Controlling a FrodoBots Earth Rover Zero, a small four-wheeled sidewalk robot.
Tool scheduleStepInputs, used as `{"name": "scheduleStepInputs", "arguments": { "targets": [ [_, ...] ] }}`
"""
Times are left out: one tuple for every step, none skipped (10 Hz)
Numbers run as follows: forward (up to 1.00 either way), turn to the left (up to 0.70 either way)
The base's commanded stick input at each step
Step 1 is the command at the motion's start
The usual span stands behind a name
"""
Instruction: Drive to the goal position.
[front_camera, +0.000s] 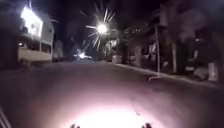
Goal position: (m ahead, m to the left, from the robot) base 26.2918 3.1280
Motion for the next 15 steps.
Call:
{"name": "scheduleStepInputs", "arguments": {
  "targets": [
    [0.7,0.0],
    [0.7,0.0],
    [0.7,0.0],
    [0.7,0.0],
    [0.7,0.0],
    [0.7,0.0],
    [0.7,0.0],
    [0.7,0.0],
    [0.7,0.0],
    [0.7,0.0],
    [0.7,0.0],
    [0.7,0.0],
    [0.7,0.0],
    [0.7,0.0],
    [0.7,0.0]
  ]
}}
